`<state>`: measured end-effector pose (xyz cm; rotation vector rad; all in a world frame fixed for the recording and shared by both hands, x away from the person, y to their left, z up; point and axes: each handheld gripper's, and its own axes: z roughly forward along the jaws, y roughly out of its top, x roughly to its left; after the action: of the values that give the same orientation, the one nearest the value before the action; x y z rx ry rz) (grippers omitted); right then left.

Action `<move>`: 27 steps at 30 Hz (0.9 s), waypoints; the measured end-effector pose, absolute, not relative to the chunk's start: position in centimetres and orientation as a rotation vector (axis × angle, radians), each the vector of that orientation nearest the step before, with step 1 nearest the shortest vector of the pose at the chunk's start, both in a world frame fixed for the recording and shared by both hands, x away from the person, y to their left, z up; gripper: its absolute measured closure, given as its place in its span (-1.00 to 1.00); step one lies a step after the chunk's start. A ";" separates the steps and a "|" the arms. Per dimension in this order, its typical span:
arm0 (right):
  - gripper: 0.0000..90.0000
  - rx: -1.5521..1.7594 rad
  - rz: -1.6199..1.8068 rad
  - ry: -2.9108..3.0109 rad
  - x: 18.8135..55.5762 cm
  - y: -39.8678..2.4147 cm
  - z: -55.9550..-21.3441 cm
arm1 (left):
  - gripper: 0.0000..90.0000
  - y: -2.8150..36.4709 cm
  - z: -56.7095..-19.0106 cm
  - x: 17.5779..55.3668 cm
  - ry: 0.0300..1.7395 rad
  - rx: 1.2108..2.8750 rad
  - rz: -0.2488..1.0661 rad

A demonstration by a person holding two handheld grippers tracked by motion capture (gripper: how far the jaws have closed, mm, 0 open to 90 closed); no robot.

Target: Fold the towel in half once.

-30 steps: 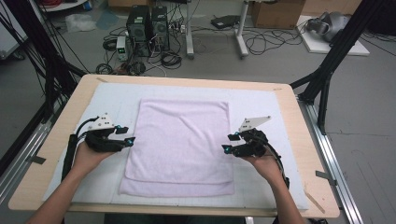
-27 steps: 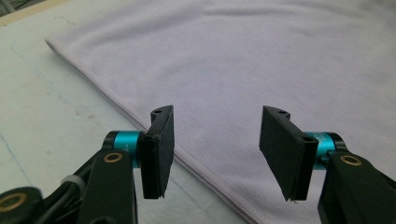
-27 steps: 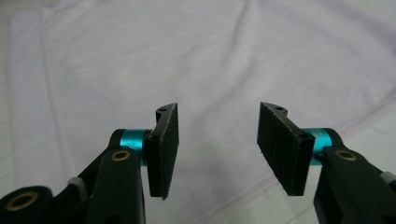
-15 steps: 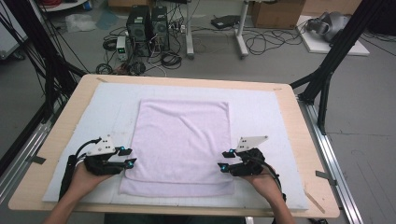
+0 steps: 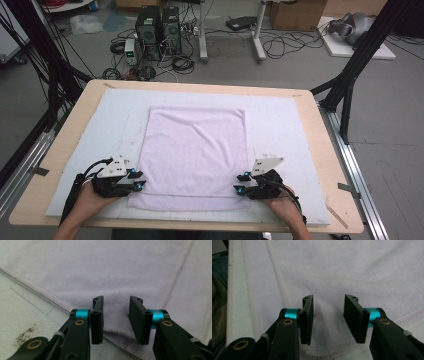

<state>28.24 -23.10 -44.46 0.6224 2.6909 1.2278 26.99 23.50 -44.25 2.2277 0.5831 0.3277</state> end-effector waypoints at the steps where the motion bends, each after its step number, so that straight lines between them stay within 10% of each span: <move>1: 0.36 0.619 1.220 2.694 28.2 -23.1 -44.5 | 0.45 23.5 -44.3 27.0 0.583 2.223 0.329; 10: 0.91 0.589 1.188 2.706 28.2 -22.8 -44.2 | 0.92 23.1 -44.1 26.7 0.568 2.239 0.360; 27: 0.94 0.585 1.283 2.660 28.2 -23.5 -42.7 | 0.96 23.8 -43.2 26.5 0.603 2.173 0.366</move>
<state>28.20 -23.48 -42.68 0.5853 2.6602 1.2827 26.48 23.80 -43.24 2.1732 0.6035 0.3661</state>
